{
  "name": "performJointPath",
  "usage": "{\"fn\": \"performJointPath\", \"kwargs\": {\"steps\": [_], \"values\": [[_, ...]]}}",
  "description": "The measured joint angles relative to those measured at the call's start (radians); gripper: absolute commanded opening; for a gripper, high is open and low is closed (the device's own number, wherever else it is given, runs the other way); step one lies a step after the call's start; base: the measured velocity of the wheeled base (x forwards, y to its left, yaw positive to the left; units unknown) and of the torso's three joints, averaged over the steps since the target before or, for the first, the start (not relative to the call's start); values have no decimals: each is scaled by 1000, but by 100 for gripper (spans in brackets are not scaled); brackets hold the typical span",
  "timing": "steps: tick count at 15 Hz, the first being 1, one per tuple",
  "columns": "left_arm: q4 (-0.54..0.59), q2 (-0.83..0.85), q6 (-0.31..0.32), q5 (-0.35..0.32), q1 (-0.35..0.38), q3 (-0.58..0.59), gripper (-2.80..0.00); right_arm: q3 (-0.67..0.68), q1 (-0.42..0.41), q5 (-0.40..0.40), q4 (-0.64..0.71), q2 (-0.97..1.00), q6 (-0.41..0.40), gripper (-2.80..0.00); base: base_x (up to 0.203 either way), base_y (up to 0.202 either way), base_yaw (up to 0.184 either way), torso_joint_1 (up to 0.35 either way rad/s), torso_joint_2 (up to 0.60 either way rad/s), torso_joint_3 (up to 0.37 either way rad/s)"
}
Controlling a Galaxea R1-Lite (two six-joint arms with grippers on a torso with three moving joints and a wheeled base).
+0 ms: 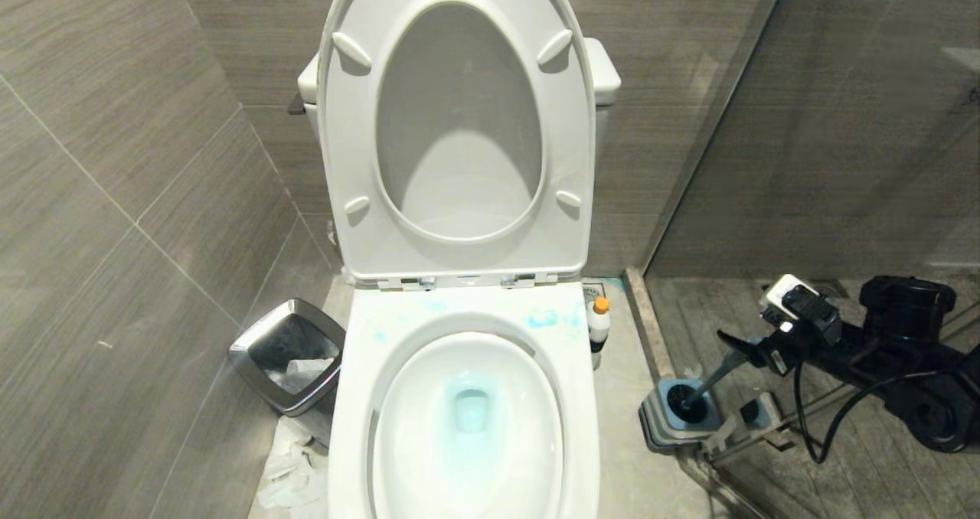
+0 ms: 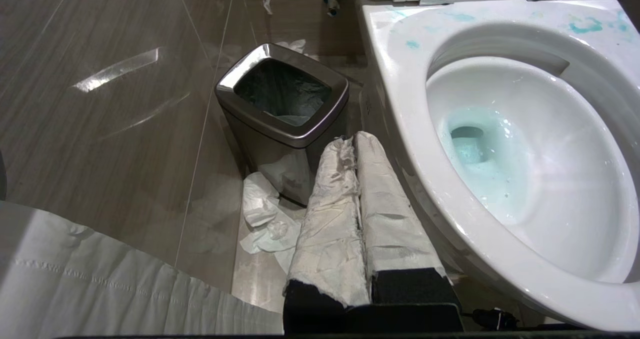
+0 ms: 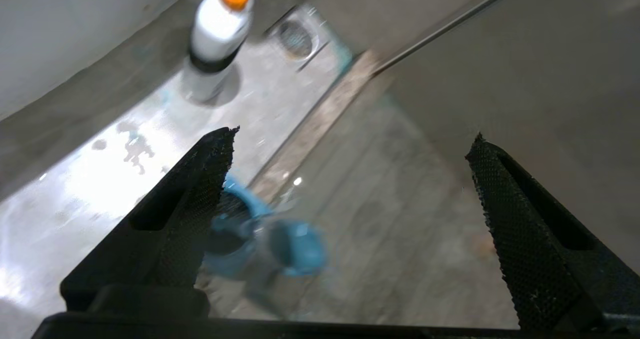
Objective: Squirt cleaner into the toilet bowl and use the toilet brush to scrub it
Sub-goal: Put the toilet brush back, then flush the toilet
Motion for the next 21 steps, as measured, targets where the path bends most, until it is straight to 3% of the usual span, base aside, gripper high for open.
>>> {"fn": "performJointPath", "kwargs": {"steps": [3, 5, 10, 14, 18, 21], "values": [[0, 0, 0, 0, 0, 0, -280, 23, -1, 24, 4, -87, 8, 0, 0, 0, 0, 0, 0, 0], [0, 0, 0, 0, 0, 0, -280, 51, 10, 92, 5, -134, 15, 0, 0, 0, 0, 0, 0, 0], [0, 0, -1, 0, 0, 0, -280, 64, 138, 131, 1, -206, 105, 0, 0, 0, 0, 0, 0, 0], [0, 0, 0, 0, 0, 0, -280, 67, 311, 125, 0, -274, 204, 0, 0, 0, 0, 0, 0, 0], [0, 0, 0, 0, 0, 0, -280, 68, 439, 113, 5, -340, 240, 0, 0, 0, 0, 0, 0, 0], [0, 0, 0, 0, 0, 0, -280, 83, 509, 8, 8, -405, 361, 0, 0, 0, 0, 0, 0, 0]]}}
